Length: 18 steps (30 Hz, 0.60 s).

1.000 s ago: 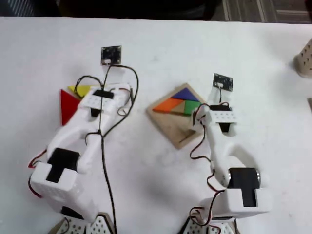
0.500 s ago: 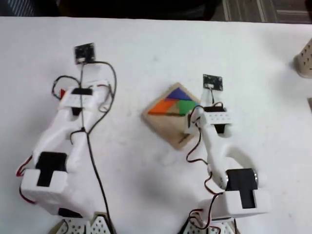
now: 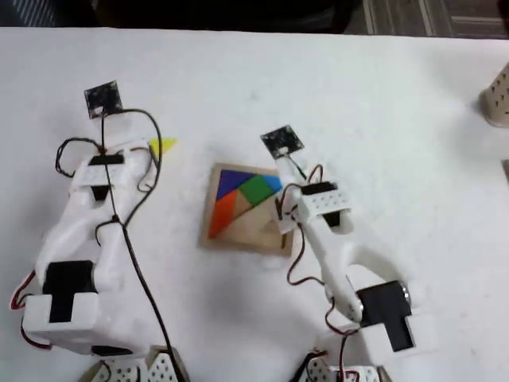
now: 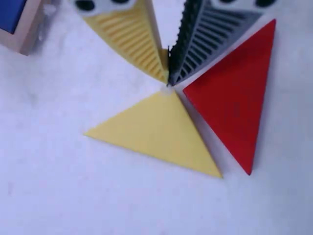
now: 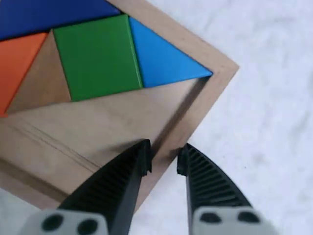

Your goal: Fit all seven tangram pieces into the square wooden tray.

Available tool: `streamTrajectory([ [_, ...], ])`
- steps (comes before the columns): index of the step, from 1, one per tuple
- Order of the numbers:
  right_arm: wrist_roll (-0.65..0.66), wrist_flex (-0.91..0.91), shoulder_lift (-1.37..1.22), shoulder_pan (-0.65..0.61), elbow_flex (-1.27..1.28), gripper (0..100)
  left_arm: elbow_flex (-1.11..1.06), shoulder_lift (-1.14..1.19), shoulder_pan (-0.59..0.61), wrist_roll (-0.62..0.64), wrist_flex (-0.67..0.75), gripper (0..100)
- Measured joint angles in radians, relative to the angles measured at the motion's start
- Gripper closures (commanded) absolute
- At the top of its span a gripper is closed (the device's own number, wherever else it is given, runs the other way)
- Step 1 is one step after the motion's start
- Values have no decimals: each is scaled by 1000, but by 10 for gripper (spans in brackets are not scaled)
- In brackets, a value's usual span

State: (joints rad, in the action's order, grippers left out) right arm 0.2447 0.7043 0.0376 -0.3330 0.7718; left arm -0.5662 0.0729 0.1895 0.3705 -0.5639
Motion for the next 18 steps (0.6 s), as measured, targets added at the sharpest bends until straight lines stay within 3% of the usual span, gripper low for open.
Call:
streamTrajectory([
  [9, -278, 9, 103, 58, 41, 858, -3, 0, 0, 0, 58, 976],
  [14, -311, 9, 143, 115, 41, 859, -3, 0, 3, -25, 63, 952],
  [18, -311, 9, 149, 117, 41, 858, -3, 0, 21, -147, 64, 836],
])
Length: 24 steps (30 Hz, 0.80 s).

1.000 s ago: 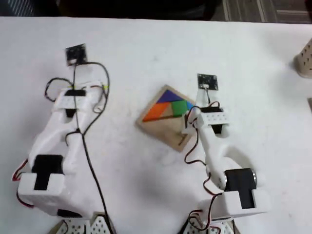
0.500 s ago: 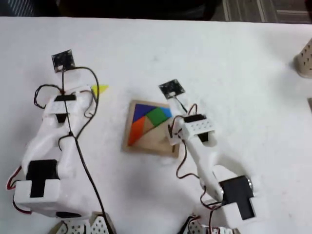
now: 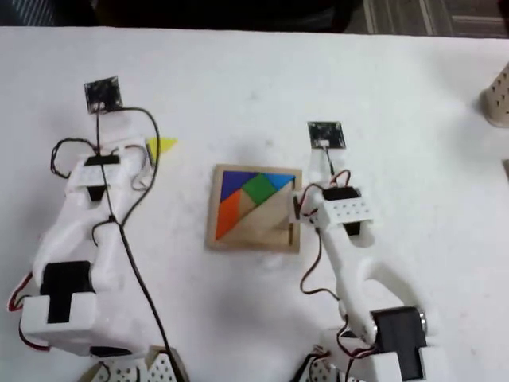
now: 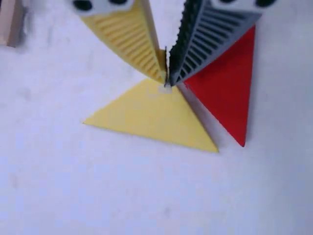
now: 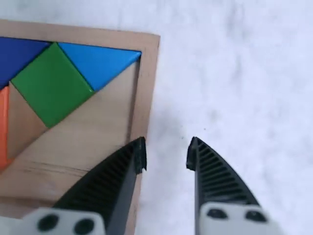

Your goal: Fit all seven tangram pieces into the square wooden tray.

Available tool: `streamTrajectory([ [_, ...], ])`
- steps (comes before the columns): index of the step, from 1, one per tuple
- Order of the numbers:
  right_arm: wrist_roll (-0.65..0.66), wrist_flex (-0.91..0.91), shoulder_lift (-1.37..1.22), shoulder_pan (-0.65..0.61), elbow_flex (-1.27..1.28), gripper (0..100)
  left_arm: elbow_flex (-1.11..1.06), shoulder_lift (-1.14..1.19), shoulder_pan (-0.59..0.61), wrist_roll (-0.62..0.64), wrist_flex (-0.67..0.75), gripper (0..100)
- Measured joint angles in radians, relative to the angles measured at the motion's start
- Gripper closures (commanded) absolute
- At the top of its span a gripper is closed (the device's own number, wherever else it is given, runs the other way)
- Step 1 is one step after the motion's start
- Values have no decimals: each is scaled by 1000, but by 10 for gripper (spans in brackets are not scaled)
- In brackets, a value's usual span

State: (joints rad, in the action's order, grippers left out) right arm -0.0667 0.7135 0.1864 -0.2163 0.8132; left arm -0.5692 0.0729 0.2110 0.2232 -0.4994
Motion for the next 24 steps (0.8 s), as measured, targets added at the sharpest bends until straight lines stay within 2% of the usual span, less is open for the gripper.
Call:
streamTrajectory([
  [4, 0, 0, 9, 0, 29, 860, 0, 0, 2, 74, 0, 738],
  [11, 0, 0, 11, 0, 34, 861, 68, 94, 2, 256, -14, 744],
  [17, 0, 0, 11, 0, 34, 861, 382, 325, 26, 371, -241, 732],
  [22, 147, 0, 11, 0, 34, 861, 585, 370, 28, 600, -486, 589],
  [24, 189, 0, 11, 0, 34, 861, 608, 371, 25, 715, -528, 538],
])
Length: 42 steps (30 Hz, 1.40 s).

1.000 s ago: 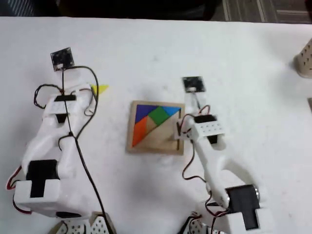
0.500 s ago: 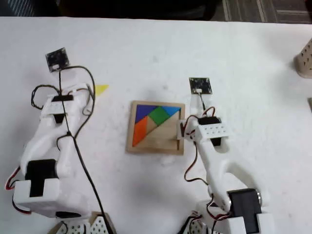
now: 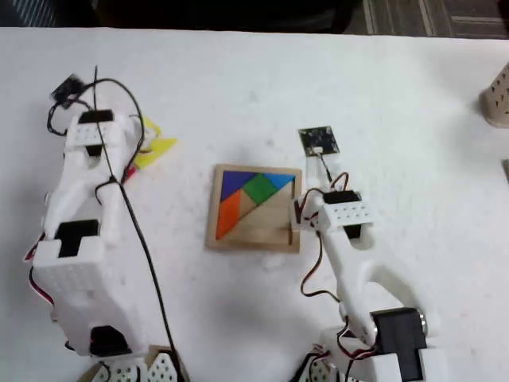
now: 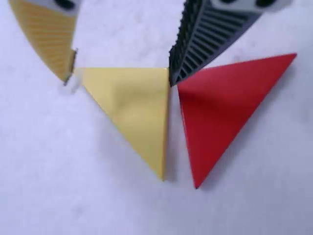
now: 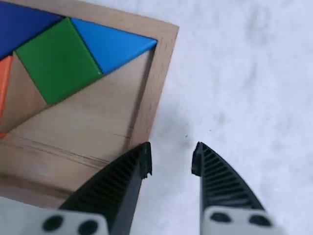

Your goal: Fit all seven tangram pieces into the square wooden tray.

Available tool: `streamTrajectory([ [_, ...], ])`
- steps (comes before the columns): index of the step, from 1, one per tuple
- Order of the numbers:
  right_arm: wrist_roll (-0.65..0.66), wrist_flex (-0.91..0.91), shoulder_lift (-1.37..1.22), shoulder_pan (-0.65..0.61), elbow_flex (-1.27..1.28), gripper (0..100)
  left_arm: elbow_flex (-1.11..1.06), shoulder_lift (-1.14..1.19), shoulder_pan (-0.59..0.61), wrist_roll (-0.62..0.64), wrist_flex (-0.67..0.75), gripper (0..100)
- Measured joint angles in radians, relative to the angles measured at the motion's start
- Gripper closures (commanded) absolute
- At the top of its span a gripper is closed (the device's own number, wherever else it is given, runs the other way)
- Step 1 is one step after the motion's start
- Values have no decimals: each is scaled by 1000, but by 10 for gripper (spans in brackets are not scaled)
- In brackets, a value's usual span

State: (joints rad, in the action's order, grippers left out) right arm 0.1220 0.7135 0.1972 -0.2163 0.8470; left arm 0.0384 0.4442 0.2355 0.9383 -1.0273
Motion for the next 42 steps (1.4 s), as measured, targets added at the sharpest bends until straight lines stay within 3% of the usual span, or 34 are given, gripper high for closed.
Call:
streamTrajectory([
  [2, 12, 0, 0, 0, 0, 861, 2, 0, -21, 92, -12, 526],
  [8, 23, 0, 0, -18, 23, 861, -8, 25, -75, 198, -21, 574],
  [21, 23, 0, 0, -23, 25, 861, 117, 181, -17, 215, -37, 585],
  [36, 23, 0, 0, -23, 25, 861, 621, 476, -6, 193, -404, 587],
  [39, 23, 0, 0, -23, 25, 861, 701, 520, -5, 193, -451, 657],
  [42, 23, 0, 0, -23, 25, 861, 756, 549, -3, 175, -485, 801],
])
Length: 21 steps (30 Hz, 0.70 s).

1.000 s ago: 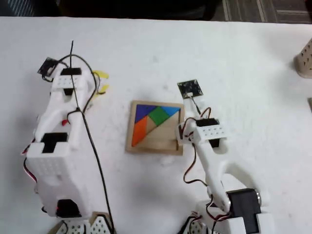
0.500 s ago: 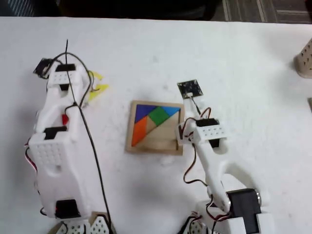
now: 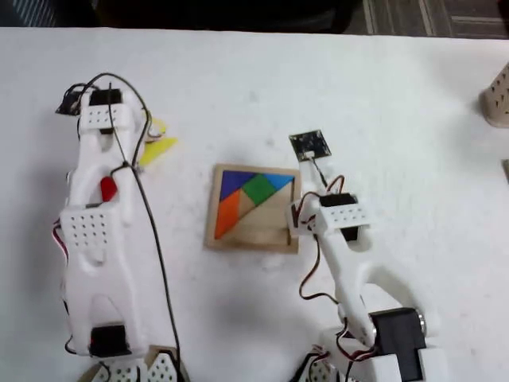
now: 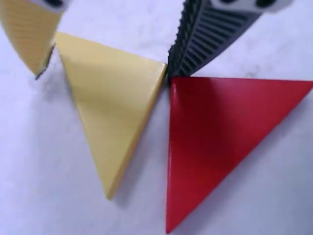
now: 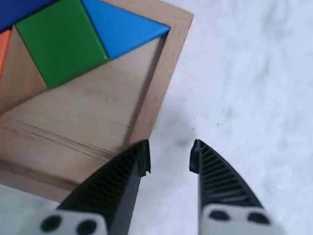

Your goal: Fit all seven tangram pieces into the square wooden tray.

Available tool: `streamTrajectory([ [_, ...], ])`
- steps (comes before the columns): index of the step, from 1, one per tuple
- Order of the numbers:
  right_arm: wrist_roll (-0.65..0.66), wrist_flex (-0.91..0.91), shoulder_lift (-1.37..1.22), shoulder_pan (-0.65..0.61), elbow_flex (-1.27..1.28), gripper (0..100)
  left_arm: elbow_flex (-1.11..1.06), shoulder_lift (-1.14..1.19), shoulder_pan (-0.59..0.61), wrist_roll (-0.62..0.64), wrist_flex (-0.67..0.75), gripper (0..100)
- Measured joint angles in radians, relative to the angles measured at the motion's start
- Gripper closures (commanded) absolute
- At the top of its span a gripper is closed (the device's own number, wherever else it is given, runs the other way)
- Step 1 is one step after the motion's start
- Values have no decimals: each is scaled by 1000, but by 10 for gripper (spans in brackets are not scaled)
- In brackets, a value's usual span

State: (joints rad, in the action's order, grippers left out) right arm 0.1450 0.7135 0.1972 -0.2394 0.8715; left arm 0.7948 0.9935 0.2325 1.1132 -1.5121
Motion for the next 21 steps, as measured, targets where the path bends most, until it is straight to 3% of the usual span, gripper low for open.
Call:
streamTrajectory([
  [3, 0, 0, 0, 0, 0, 861, 41, 14, 9, -46, 3, 938],
  [5, 0, 0, 0, 0, 0, 861, 55, 12, 26, -69, 5, 975],
  [21, 0, 0, 0, -2, 0, 861, 71, 34, 14, -295, -61, 963],
])
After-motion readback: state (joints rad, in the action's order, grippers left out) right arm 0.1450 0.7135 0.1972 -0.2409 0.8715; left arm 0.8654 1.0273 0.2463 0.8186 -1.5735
